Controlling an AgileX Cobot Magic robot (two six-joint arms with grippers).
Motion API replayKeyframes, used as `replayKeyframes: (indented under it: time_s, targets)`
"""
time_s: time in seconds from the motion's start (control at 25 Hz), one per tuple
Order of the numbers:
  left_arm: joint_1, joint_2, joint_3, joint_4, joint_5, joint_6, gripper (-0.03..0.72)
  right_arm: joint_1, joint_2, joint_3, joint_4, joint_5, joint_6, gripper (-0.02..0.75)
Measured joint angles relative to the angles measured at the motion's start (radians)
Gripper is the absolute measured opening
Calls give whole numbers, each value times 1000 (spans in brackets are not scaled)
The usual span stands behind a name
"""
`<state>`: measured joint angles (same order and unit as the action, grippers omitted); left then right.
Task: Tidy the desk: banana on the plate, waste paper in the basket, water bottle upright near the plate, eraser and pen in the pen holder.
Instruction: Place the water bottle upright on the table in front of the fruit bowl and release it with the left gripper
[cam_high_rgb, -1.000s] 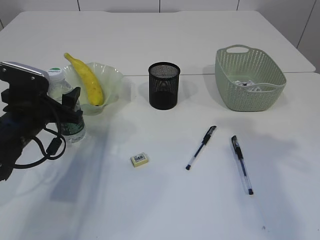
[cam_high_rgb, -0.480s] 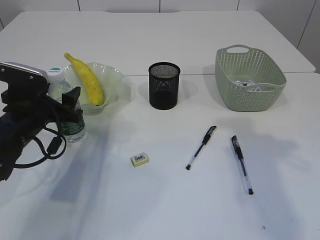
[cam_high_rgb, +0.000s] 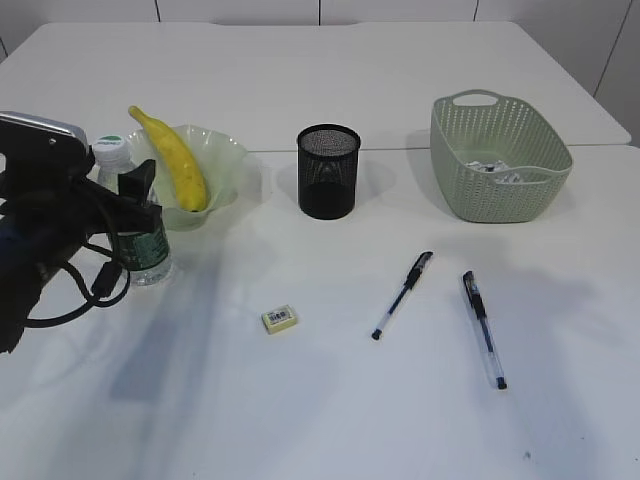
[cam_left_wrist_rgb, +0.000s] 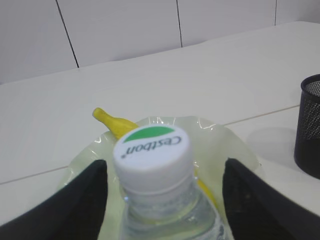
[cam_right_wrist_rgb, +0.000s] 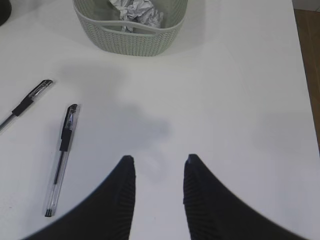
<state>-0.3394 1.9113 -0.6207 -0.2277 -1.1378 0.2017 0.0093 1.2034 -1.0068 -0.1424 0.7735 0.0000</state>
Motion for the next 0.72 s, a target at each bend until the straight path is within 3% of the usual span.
replayKeyframes:
  time_s: [0.72]
  targets:
    - [-32, -54, 0, -39, 19, 43, 513, 0, 0, 0, 0, 0, 0, 250]
